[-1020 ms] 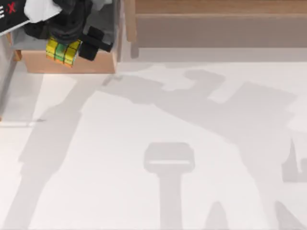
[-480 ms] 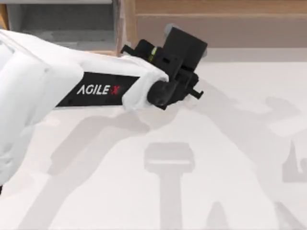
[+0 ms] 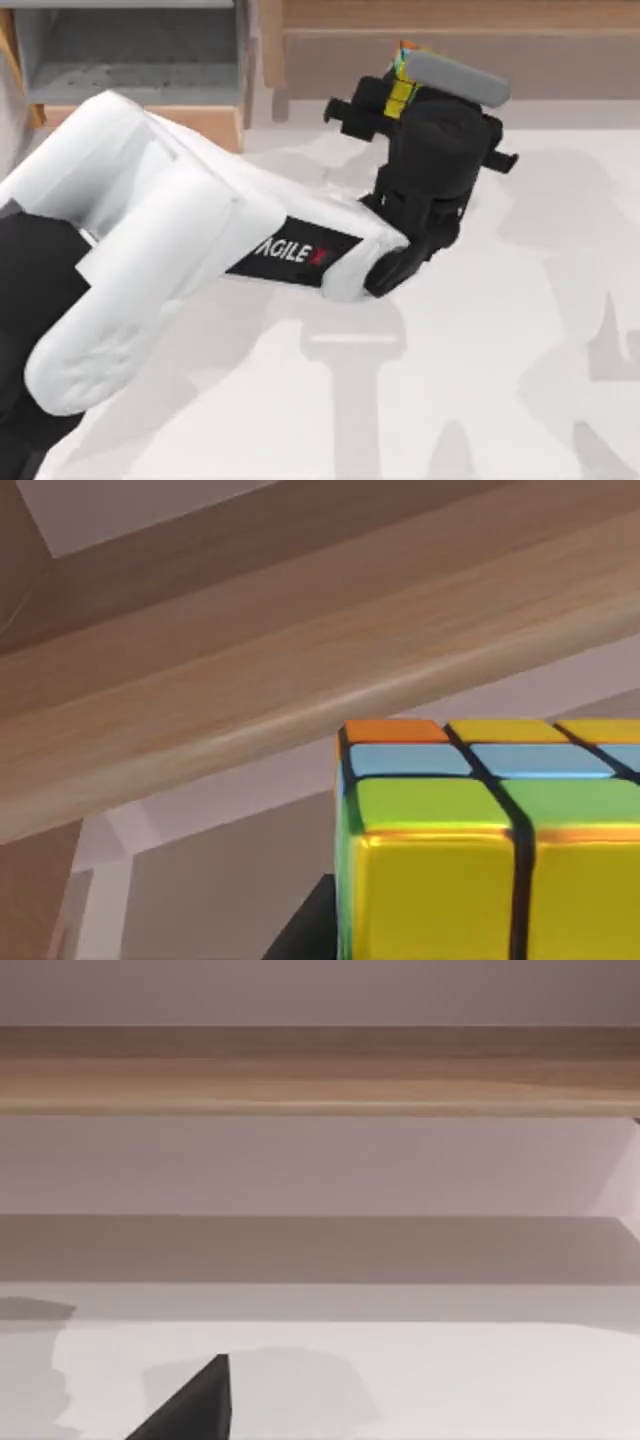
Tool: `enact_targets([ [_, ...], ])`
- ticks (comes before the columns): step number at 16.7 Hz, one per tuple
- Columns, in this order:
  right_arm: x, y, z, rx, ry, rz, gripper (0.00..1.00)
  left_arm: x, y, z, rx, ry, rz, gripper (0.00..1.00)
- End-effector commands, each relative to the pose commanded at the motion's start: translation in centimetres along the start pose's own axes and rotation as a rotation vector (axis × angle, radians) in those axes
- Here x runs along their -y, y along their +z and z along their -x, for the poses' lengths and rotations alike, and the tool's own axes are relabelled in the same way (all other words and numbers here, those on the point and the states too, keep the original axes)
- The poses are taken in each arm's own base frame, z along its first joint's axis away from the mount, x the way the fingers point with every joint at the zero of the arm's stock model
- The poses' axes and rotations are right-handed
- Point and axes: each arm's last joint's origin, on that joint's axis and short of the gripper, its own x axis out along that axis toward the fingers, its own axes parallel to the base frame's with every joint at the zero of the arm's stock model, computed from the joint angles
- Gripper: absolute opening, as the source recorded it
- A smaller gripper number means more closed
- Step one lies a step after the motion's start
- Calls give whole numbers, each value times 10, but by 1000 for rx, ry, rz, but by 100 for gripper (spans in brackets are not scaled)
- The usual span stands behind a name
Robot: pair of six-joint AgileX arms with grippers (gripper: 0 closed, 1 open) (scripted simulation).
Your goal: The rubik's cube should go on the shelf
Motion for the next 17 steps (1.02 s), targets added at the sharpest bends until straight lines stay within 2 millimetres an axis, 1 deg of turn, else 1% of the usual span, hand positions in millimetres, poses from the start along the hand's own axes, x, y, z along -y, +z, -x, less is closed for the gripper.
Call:
enact_targets([
  [3, 0, 0, 0, 0, 0, 0, 100, 4, 8, -3, 141, 61, 127, 0],
  [8, 0, 0, 0, 0, 0, 0, 100, -2, 16, -10, 286, 140, 273, 0],
  [15, 0, 0, 0, 0, 0, 0, 100, -2, 17, -9, 301, 144, 286, 0],
  [17, 0, 0, 0, 0, 0, 0, 100, -1, 18, -12, 301, 142, 284, 0],
])
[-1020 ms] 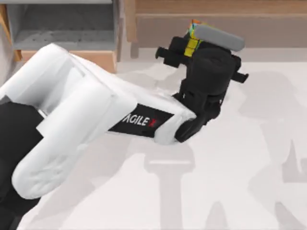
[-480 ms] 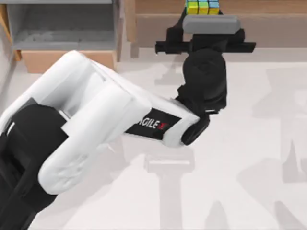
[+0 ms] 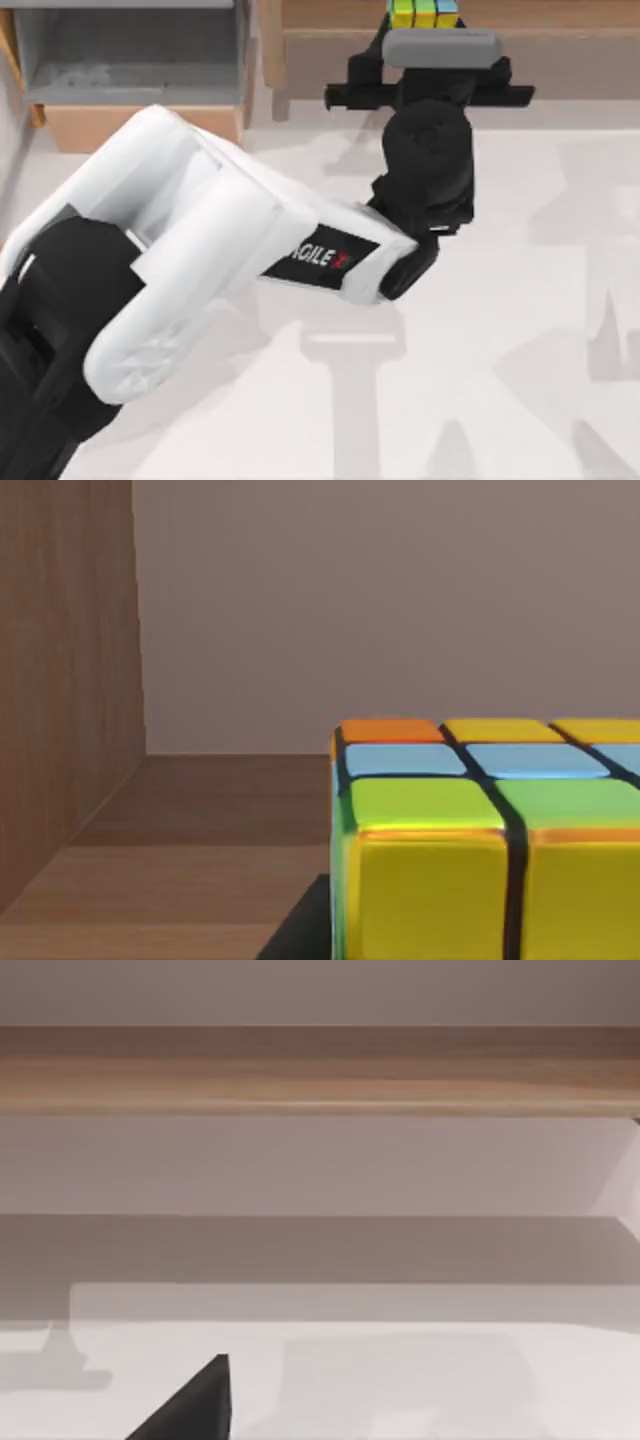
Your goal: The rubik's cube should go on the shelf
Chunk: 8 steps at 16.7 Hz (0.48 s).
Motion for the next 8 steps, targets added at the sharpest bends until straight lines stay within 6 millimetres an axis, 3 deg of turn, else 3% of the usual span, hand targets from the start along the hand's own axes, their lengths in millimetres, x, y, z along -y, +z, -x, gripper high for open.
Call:
enact_targets([
  [3, 0, 0, 0, 0, 0, 0, 100, 4, 1, -20, 4, -7, 4, 0],
  [8, 0, 0, 0, 0, 0, 0, 100, 7, 5, -74, 28, -8, 29, 0],
])
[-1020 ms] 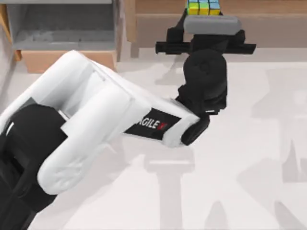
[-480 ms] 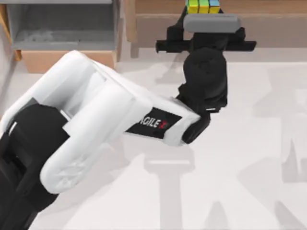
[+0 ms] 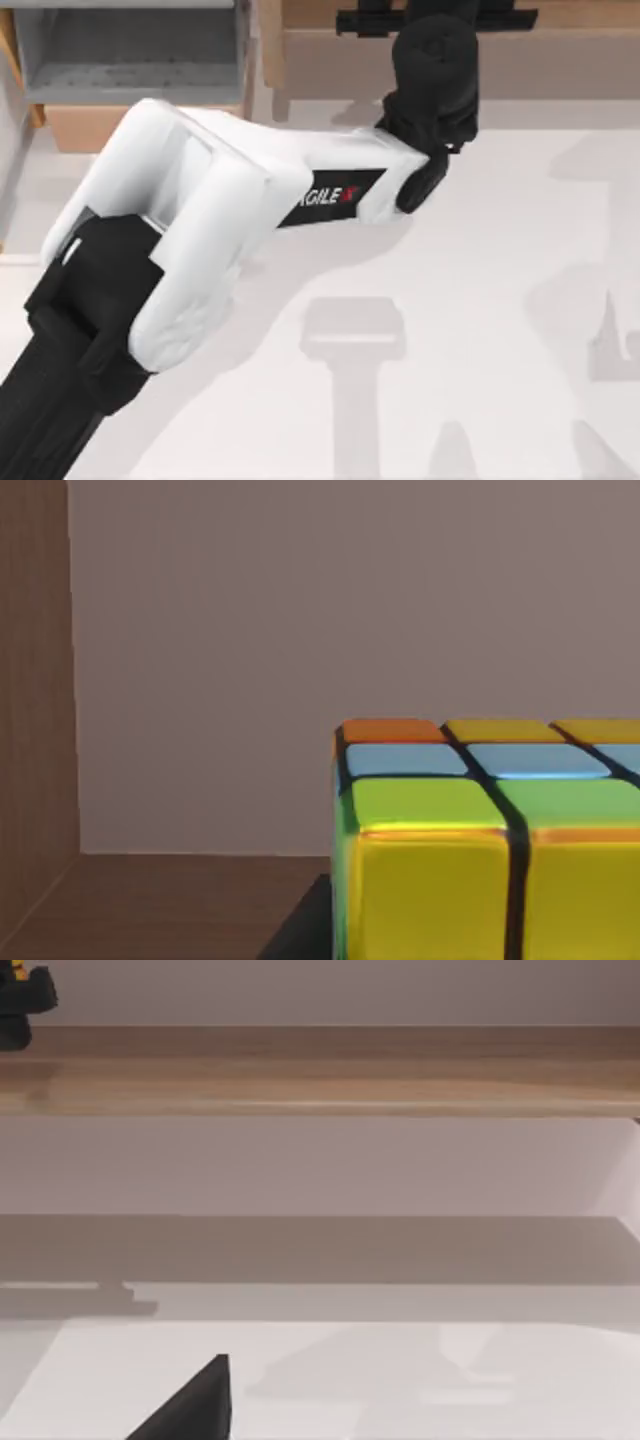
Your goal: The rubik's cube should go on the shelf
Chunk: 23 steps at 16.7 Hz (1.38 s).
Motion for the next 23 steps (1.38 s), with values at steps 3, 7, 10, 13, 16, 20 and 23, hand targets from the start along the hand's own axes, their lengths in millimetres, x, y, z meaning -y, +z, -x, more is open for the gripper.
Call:
enact_targets([
  [3, 0, 0, 0, 0, 0, 0, 100, -9, -11, -21, -21, 12, -21, 0],
  [7, 0, 0, 0, 0, 0, 0, 100, -11, -13, -24, -26, 16, -26, 0],
  [10, 0, 0, 0, 0, 0, 0, 100, -11, -13, -24, -26, 16, -26, 15],
  [13, 0, 0, 0, 0, 0, 0, 100, -11, -13, -24, -26, 16, -26, 38],
  [16, 0, 0, 0, 0, 0, 0, 100, -11, -13, -24, -26, 16, -26, 60],
  [20, 0, 0, 0, 0, 0, 0, 100, -11, -13, -24, -26, 16, -26, 90],
  [23, 0, 0, 0, 0, 0, 0, 100, -11, -13, -24, -26, 16, -26, 100],
])
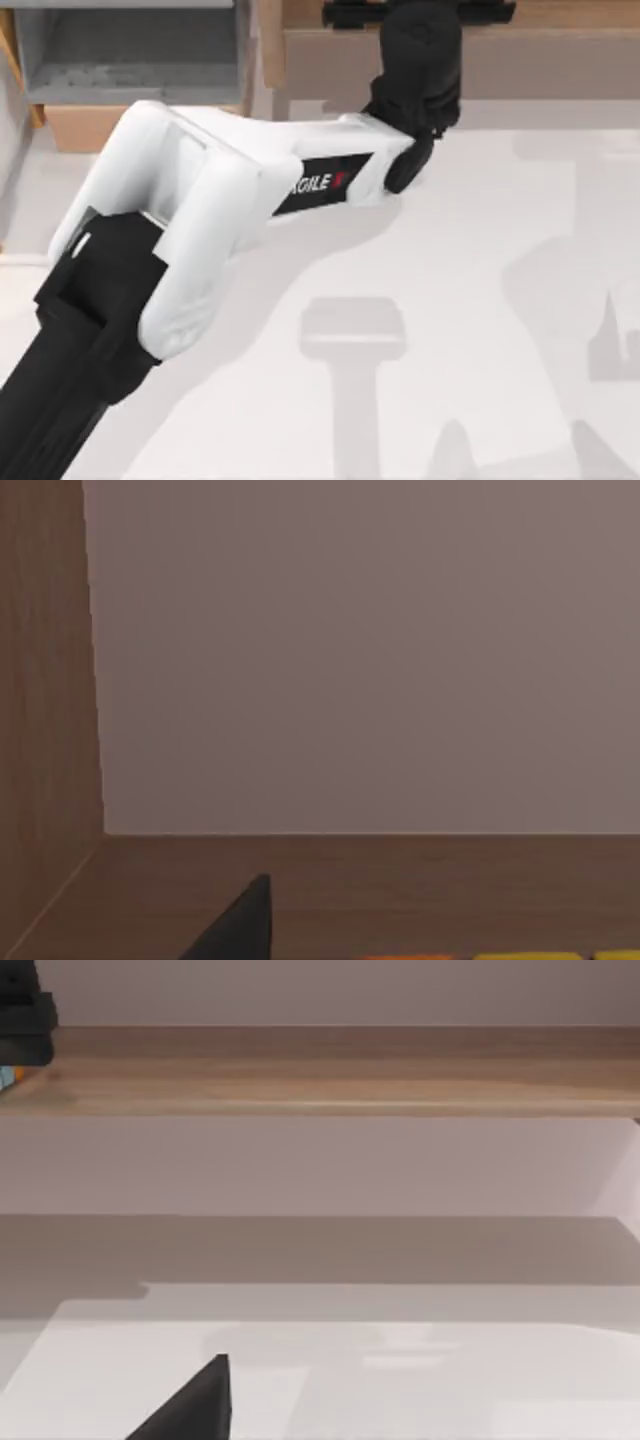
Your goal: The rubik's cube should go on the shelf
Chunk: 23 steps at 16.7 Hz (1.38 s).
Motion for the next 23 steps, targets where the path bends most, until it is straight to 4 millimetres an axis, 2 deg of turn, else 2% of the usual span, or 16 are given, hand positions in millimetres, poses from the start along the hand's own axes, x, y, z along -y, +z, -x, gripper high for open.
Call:
enact_targets([
  [9, 0, 0, 0, 0, 0, 0, 100, 2, 0, 3, 1, -9, -2, 100],
  [13, 0, 0, 0, 0, 0, 0, 100, 4, -7, 26, 16, -84, -50, 100],
  [15, 0, 0, 0, 0, 0, 0, 100, -6, -14, 41, 29, -143, -107, 100],
  [17, 0, 0, 0, 0, 0, 0, 100, -26, -20, 55, 47, -207, -185, 100],
  [19, 0, 0, 0, 0, 0, 0, 100, -58, -27, 69, 64, -268, -284, 100],
  [21, 0, 0, 0, 0, 0, 0, 100, -103, -34, 81, 76, -316, -405, 100],
  [23, 0, 0, 0, 0, 0, 0, 100, -159, -39, 94, 77, -341, -541, 100],
])
